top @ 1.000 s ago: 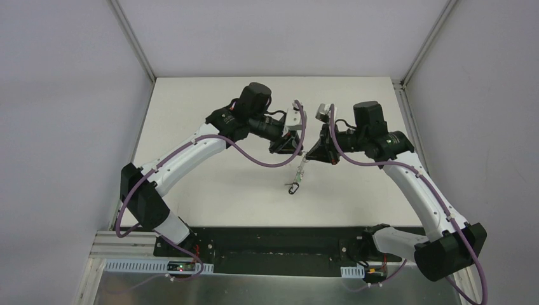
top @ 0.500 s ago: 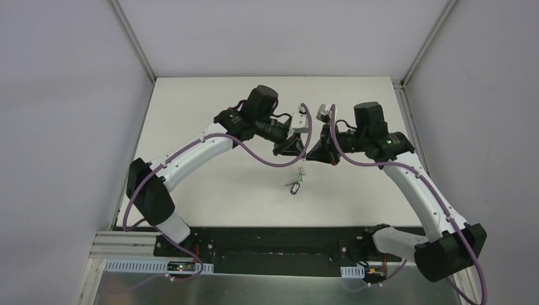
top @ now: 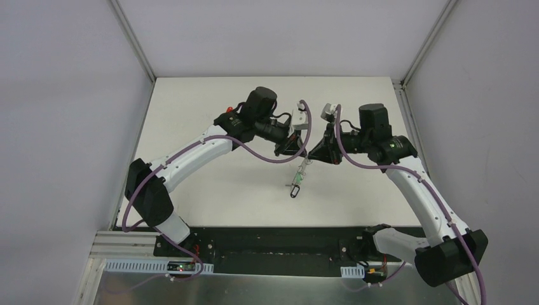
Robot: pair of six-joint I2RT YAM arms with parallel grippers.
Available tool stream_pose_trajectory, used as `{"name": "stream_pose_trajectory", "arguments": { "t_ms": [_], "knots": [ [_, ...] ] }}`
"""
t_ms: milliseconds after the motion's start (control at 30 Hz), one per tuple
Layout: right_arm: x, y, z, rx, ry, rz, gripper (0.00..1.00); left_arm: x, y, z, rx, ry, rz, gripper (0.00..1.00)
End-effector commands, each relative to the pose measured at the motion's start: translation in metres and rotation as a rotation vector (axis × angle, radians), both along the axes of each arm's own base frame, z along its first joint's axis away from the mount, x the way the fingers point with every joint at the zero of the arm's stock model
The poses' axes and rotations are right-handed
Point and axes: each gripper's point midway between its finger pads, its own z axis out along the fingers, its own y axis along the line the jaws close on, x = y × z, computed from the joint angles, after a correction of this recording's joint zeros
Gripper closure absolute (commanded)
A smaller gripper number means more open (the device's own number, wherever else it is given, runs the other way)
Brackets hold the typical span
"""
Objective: Put the keys on the keyring
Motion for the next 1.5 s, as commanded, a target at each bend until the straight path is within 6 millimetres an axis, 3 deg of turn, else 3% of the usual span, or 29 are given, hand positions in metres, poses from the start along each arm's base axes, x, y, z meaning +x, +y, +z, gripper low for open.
{"name": "stream_pose_trajectory", "arguments": {
  "t_ms": [0,200,367,700,1467],
  "knots": [
    [-0.004,0.0,0.036,0.123,-0.087,0.005,0.83,-0.009,-0.004,0.036,-0.133,0.07,0.048,1.0],
    [-0.009,-0.01,0.054,0.21,-0.078,0.002,0.6,-0.008,-0.009,0.065,-0.293,0.194,0.116,1.0],
    [-0.016,-0.015,0.057,0.236,-0.069,0.011,0.53,-0.005,-0.005,0.073,-0.385,0.289,0.169,1.0],
    [-0.021,-0.018,0.058,0.273,-0.054,0.041,0.58,-0.011,-0.005,0.087,-0.497,0.376,0.15,1.0],
    [-0.005,-0.018,0.057,0.285,-0.039,-0.013,0.7,-0.02,-0.002,0.086,-0.526,0.396,0.107,1.0]
  ]
}}
